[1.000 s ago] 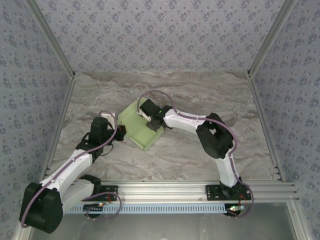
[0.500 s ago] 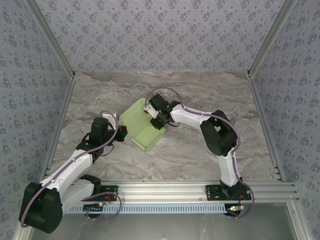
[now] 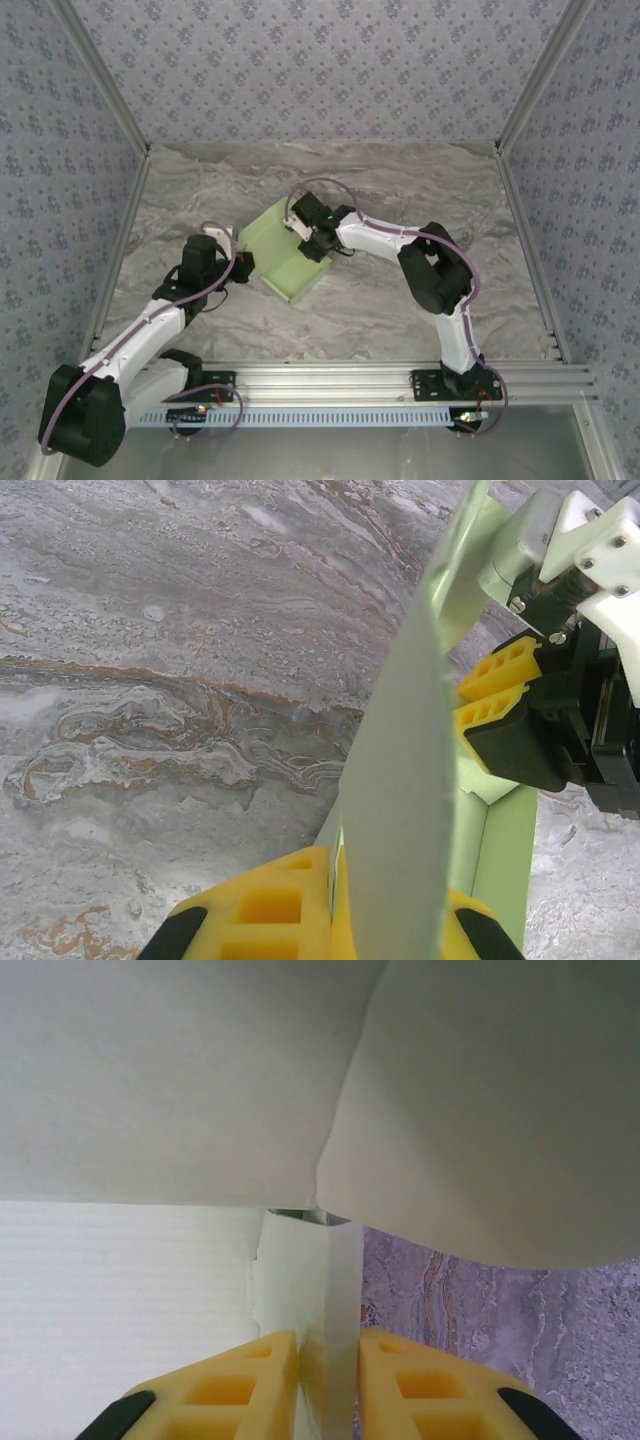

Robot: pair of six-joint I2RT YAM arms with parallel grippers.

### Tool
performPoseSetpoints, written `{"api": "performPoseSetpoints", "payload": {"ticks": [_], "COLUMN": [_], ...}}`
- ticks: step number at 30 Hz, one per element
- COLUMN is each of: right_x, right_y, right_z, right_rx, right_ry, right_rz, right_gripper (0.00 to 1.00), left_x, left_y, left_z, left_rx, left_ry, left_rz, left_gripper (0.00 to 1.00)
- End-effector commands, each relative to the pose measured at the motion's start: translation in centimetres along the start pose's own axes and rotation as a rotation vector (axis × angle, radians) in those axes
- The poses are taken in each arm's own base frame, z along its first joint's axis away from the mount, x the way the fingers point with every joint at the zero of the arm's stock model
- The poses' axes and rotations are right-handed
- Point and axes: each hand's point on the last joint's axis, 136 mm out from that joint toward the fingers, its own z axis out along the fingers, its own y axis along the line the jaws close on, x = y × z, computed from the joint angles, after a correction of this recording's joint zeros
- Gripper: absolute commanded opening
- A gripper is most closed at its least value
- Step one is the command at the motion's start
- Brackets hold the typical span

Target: Fold the paper box

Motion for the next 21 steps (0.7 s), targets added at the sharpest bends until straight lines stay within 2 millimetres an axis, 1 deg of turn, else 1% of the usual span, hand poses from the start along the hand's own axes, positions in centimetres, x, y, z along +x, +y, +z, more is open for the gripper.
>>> {"api": "performPoseSetpoints", "payload": {"ticks": [1, 4, 5, 6, 10, 15, 21], "right_x": [2.8, 2.9, 3.4, 3.5, 3.3, 3.4, 3.9], "right_y": [0.2, 0.4, 0.6, 0.6, 0.3, -0.6, -1.7], "right_z": [0.9, 1.0, 1.0, 1.0, 0.9, 1.0, 0.8], "right_rx": [-0.028, -0.058, -0.071, -0.076, -0.061, 0.005, 0.135], "right_ry": [0.112, 0.111, 0.134, 0.135, 0.133, 0.162, 0.208], "right_rz": [-0.008, 0.012, 0.019, 0.022, 0.028, 0.031, 0.021], "right_gripper": [0.25, 0.27, 0.27, 0.27, 0.2, 0.17, 0.16], "left_x": [-1.8, -1.9, -1.9, -1.9, -1.9, -2.0, -2.0], "left_y": [-0.5, -0.5, -0.5, -0.5, -0.5, -0.6, -0.8], "left_z": [-0.6, -0.6, -0.6, -0.6, -0.5, -0.6, -0.6], "left_rx": [0.012, 0.009, 0.009, 0.01, 0.01, 0.013, 0.02], "left_ry": [-0.076, -0.078, -0.079, -0.079, -0.078, -0.076, -0.077], "left_rz": [0.018, 0.02, 0.02, 0.021, 0.02, 0.019, 0.018], "left_gripper": [0.04, 0.04, 0.04, 0.04, 0.04, 0.04, 0.04]}}
